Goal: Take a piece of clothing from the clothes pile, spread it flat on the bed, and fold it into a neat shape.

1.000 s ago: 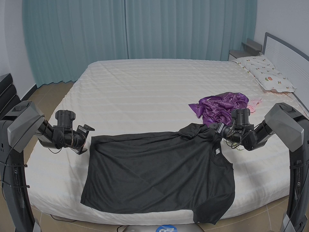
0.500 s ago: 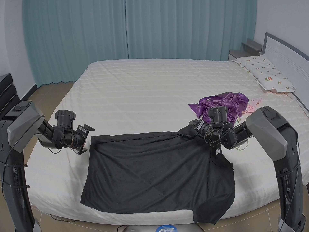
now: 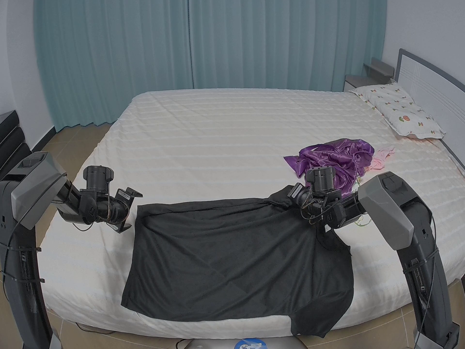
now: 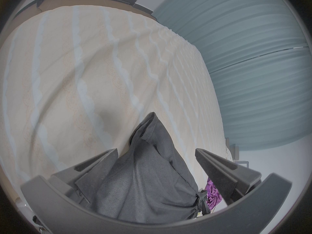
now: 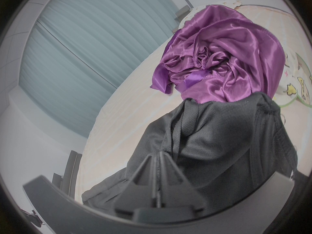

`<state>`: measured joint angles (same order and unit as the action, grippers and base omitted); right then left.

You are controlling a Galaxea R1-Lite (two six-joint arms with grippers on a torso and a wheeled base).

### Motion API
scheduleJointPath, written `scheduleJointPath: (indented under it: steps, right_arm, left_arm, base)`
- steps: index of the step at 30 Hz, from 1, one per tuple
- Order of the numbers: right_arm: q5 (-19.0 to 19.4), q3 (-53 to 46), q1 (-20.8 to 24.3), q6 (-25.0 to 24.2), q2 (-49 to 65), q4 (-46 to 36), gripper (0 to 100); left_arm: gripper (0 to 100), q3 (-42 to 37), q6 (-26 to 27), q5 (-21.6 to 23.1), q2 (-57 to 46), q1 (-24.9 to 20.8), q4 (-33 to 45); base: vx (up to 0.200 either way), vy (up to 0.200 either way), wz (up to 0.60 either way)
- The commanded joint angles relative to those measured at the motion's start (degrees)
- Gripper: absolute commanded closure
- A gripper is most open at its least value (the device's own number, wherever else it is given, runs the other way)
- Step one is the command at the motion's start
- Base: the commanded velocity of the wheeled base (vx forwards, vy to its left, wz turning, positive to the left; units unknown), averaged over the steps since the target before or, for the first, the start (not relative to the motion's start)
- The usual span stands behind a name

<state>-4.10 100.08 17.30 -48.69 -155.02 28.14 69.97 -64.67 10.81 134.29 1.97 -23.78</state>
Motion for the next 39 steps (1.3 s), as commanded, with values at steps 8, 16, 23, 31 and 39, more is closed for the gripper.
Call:
scheduleJointPath:
  steps: [8, 16, 23, 31, 39]
  right_arm:
    - [-0.3, 5.6, -1.0, -1.7, 1.8, 2.9, 100]
    - [-0.3, 0.0, -1.0, -0.2, 3.3, 2.1, 100]
    - [-0.1, -1.9, -0.9, 1.6, 3.2, 3.6, 0]
    - [0.0, -1.7, 0.1, 1.2, 0.3, 3.1, 0]
    - [-0.6, -1.2, 0.9, 0.2, -2.5, 3.5, 0]
  left_arm:
    - [0, 0.0, 0.0, 0.0, 0.1, 0.0, 0.0]
    - [0, 0.1, 0.0, 0.0, 0.1, 0.0, 0.0]
    - [0, 0.0, 0.0, 0.0, 0.1, 0.0, 0.0]
    - [0, 0.0, 0.0, -0.1, 0.1, 0.0, 0.0]
    - [0, 0.0, 0.0, -0.1, 0.2, 0.0, 0.0]
  base:
    - [0.0, 0.0, 0.0]
    - [0.0, 0.0, 0.0]
    - [0.0, 0.0, 0.0]
    - [0.0, 0.0, 0.0]
    - [0.0, 0.0, 0.0]
